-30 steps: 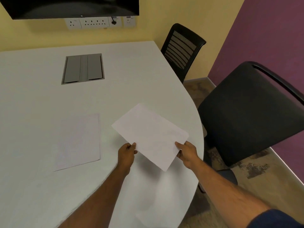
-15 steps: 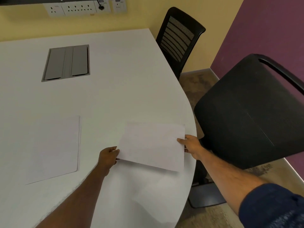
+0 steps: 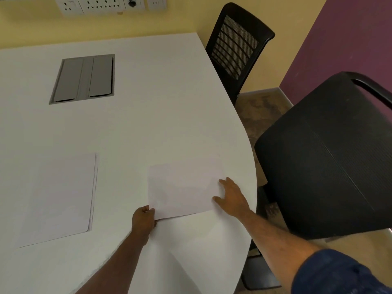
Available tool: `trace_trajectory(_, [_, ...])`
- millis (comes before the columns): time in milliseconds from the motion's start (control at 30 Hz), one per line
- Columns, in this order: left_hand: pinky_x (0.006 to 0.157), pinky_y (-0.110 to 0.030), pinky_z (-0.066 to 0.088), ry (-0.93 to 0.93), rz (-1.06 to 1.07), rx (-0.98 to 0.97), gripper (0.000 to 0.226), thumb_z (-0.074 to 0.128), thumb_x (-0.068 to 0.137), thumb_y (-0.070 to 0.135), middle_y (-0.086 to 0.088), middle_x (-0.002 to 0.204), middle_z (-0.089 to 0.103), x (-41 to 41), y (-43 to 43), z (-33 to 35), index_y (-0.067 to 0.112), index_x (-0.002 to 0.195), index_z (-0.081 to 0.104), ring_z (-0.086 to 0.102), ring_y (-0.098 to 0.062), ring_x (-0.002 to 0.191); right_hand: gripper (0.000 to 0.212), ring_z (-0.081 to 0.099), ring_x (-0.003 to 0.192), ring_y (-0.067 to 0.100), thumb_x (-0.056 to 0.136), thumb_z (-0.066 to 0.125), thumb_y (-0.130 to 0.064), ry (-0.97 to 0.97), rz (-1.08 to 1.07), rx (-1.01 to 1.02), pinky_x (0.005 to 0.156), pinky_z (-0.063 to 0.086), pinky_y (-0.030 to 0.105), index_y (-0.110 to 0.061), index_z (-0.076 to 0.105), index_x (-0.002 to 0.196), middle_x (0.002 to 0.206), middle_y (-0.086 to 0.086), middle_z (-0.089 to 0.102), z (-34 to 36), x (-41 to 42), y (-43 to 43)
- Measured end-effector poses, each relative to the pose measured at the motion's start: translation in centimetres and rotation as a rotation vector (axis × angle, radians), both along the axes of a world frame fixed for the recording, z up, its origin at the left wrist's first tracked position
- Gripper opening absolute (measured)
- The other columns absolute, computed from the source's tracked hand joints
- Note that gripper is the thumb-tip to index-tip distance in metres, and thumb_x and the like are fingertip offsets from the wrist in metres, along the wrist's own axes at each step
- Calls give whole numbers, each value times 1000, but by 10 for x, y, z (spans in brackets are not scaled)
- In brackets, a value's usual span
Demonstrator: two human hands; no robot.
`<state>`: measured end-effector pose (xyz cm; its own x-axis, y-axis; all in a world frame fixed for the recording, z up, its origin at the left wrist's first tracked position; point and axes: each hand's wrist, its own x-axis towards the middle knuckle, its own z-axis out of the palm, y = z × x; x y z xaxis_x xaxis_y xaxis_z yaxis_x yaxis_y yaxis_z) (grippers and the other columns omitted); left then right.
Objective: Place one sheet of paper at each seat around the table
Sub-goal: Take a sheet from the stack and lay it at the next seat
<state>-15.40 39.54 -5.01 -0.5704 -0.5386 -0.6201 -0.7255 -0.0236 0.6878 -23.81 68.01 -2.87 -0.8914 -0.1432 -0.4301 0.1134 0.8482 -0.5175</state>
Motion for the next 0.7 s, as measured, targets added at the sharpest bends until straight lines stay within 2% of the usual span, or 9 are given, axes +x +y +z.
trace_trajectory(133, [65,-35,48,14,1,-16,21,56,89,7,-6,64,56,-3,2,-1,8,72,68,51,-21,53,83,-1,153,23,91,58,-54,21,154,172,124,13,41,-24,17,156,167,5,-2,-11,5,0])
trace_trajectory(167, [74,-38,51,18,0,-58,11,59,89,10,-7,74,61,-3,3,2,8,84,69,58,-25,65,84,-2,153,24,90,57,-55,33,170,200,124,13,41,-24,16,156,167,5,-3,-12,5,0])
trace_trajectory(200, [85,-41,51,8,-21,-150,16,63,88,14,-10,91,65,-2,4,4,7,103,66,63,-30,83,84,-1,153,25,90,57,-56,42,178,223,124,14,42,-25,16,156,167,6,-3,-13,5,-1])
trace_trajectory(233, [95,-43,48,18,-70,-270,35,66,87,17,-13,109,64,1,3,4,7,120,59,62,-33,101,84,-1,153,26,90,57,-56,49,183,242,124,14,43,-25,16,156,167,7,-3,-13,5,-3])
trace_trajectory(300, [105,-47,42,94,-281,-484,58,68,87,24,-17,137,51,8,2,9,9,139,47,51,-35,124,85,1,153,28,89,58,-56,56,189,271,123,16,44,-24,17,156,167,8,-2,-14,6,-5])
trace_trajectory(400, [117,-43,28,43,-825,-701,67,57,92,46,-10,162,23,13,0,7,24,151,35,25,-27,148,84,2,153,28,89,59,-54,52,186,294,122,18,45,-23,17,155,167,9,-1,-12,5,-8])
trace_trajectory(433, [120,-41,24,-9,-943,-720,69,51,93,53,-6,165,13,14,-1,4,28,153,29,16,-25,151,84,2,153,29,88,59,-54,48,185,299,122,20,46,-23,18,155,167,9,-1,-11,4,-9])
trace_trajectory(500, [121,-41,20,-63,-1029,-735,73,46,94,56,-3,166,0,15,-3,-1,30,156,17,6,-23,152,85,2,153,29,88,60,-54,40,185,313,121,22,47,-23,18,155,166,9,0,-9,3,-10])
trace_trajectory(700, [122,-43,15,-60,-1062,-776,78,43,95,55,-2,166,-6,19,-6,12,25,157,6,2,-22,153,88,3,153,30,89,59,-56,30,199,348,123,19,45,-19,15,155,166,10,-1,-2,11,-7])
